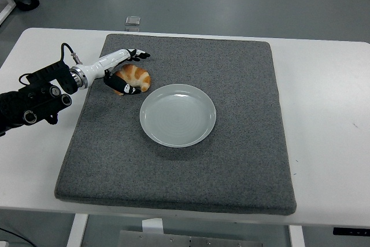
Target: Place the bread on the plate
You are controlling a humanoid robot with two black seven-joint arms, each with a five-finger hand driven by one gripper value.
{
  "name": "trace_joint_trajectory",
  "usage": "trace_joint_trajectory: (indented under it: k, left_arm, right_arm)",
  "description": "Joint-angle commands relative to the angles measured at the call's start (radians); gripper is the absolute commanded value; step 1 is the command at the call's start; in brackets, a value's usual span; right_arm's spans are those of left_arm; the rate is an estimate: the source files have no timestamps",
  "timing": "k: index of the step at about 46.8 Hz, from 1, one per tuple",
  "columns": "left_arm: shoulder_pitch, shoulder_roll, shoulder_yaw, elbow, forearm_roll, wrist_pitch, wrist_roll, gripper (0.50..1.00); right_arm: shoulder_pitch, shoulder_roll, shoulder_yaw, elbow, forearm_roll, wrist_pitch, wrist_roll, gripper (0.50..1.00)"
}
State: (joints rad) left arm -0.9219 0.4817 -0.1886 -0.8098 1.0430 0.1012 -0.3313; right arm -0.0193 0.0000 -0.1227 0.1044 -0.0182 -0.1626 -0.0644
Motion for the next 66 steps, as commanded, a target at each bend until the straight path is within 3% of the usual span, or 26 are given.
trace_joint_trajectory:
  k: [1, 14, 20, 33, 39, 51, 66]
  left_arm:
    - [0.0, 0.001, 0.0, 0.001, -0.001, 0.0, 0.0, 0.943]
    - [0.006, 0.001, 0.0, 0.04, -0.011, 0.0, -0.009, 0.932]
    - [0.009, 0.001, -0.002, 0.041, -0.012, 0.0, -0.011, 0.891]
    - [0.014, 0.001, 0.0, 0.038, -0.012, 0.0, -0.021, 0.645]
    - [0.014, 0.003, 0.0, 0.038, -0.012, 0.0, -0.026, 0.5]
    - [0.008, 0.011, -0.002, 0.032, -0.014, -0.001, -0.067, 0.5]
    - [0.008, 0.015, -0.005, 0.028, -0.015, 0.0, -0.078, 0.5]
  right_arm:
    - [-0.001, 0.0, 0.0, 0.0, 0.0, 0.0, 0.0, 0.938]
    - [-0.001, 0.0, 0.0, -0.002, 0.0, 0.0, 0.0, 0.938]
    - [-0.001, 0.0, 0.0, -0.002, -0.002, 0.0, 0.0, 0.94]
    - [-0.007, 0.0, 0.0, -0.002, -0.002, 0.0, 0.0, 0.938]
    - [-0.008, 0.0, 0.0, -0.002, -0.002, 0.0, 0.0, 0.94]
    - [-0.008, 0.0, 0.0, -0.002, -0.002, 0.0, 0.0, 0.938]
    - [-0.014, 0.0, 0.0, -0.002, -0.002, 0.0, 0.0, 0.938]
